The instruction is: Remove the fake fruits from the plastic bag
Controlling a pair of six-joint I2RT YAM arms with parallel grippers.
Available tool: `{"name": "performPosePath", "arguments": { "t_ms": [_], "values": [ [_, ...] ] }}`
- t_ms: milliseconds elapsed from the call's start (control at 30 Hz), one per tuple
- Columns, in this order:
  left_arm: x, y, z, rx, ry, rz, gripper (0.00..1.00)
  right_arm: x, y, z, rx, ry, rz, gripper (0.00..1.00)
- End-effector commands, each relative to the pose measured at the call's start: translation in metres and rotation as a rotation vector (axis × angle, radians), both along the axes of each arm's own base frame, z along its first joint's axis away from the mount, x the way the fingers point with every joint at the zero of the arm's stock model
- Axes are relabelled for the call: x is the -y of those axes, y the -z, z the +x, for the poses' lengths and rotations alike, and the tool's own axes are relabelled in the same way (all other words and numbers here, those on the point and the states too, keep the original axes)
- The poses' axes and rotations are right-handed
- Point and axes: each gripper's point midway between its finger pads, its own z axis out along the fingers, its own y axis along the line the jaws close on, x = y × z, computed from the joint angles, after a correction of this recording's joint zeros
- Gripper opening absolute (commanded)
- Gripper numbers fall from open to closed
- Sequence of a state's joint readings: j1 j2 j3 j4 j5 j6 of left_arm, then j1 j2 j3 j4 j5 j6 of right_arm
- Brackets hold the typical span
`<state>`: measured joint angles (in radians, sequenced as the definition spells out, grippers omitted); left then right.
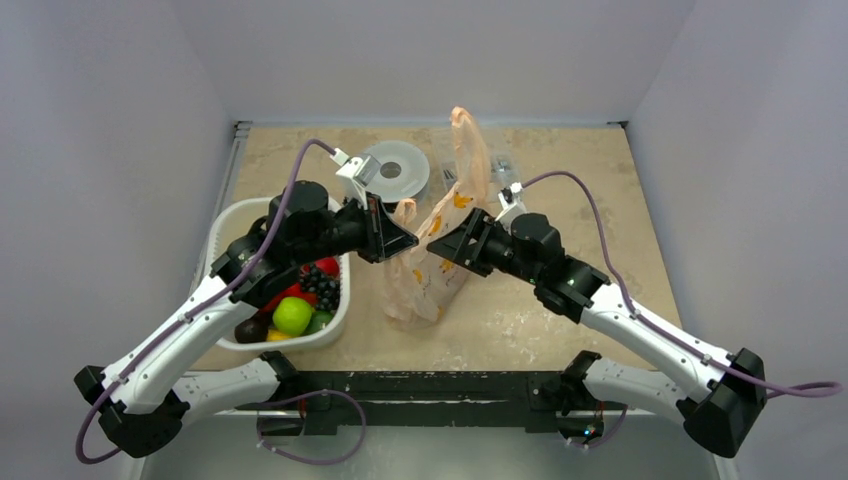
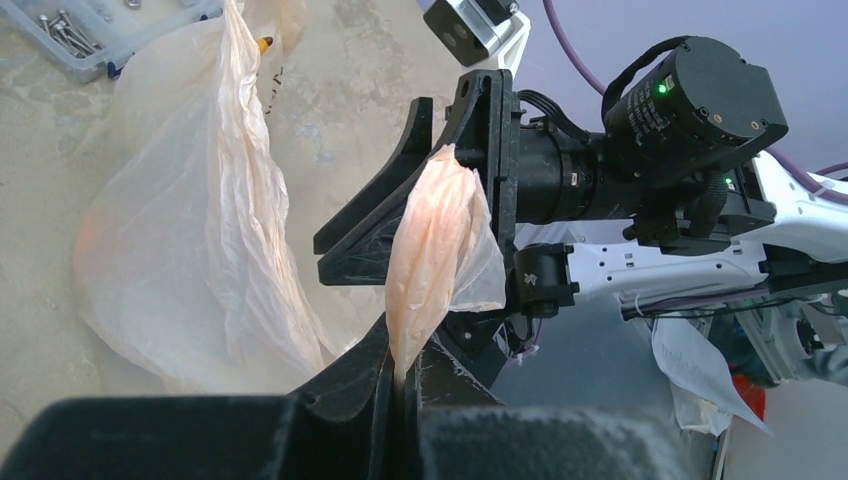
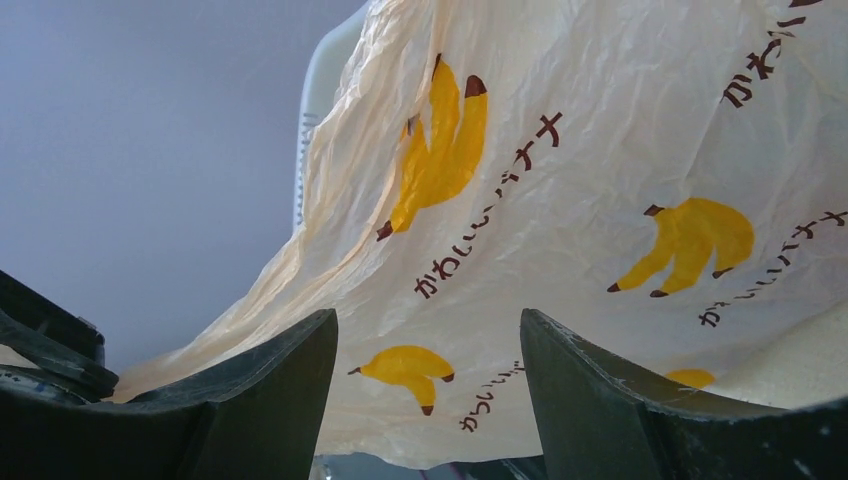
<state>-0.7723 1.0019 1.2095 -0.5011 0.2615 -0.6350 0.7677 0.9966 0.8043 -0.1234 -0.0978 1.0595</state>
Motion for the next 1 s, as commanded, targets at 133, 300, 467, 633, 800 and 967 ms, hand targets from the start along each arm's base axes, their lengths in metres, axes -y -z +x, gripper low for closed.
{"name": "performPosePath", "arguments": {
  "t_ms": [133, 300, 467, 633, 800, 967],
  "values": [
    [-0.005, -0.020, -0.005, 0.058, 0.011, -0.039, 0.00, -0.004, -0.032, 0.022, 0.049, 0.075, 0.025, 0.67],
    [-0.004, -0.019, -0.006, 0.051, 0.022, -0.037, 0.00, -0.010, -0.023, 0.031, 0.032, 0.099, 0.044, 0.67],
    [-0.002, -0.016, -0.009, 0.043, 0.037, -0.036, 0.00, -0.008, -0.010, 0.044, 0.034, 0.152, 0.004, 0.66],
    [-0.001, -0.009, -0.013, 0.029, 0.056, -0.028, 0.00, -0.006, 0.000, 0.053, 0.060, 0.171, -0.061, 0.48],
    [-0.005, -0.003, -0.023, 0.030, 0.095, 0.004, 0.04, 0.001, 0.011, 0.052, 0.102, 0.162, -0.117, 0.04],
    [-0.032, -0.009, -0.031, 0.116, 0.074, 0.092, 0.69, 0.005, -0.007, 0.038, 0.270, 0.056, -0.156, 0.00]
  ]
}}
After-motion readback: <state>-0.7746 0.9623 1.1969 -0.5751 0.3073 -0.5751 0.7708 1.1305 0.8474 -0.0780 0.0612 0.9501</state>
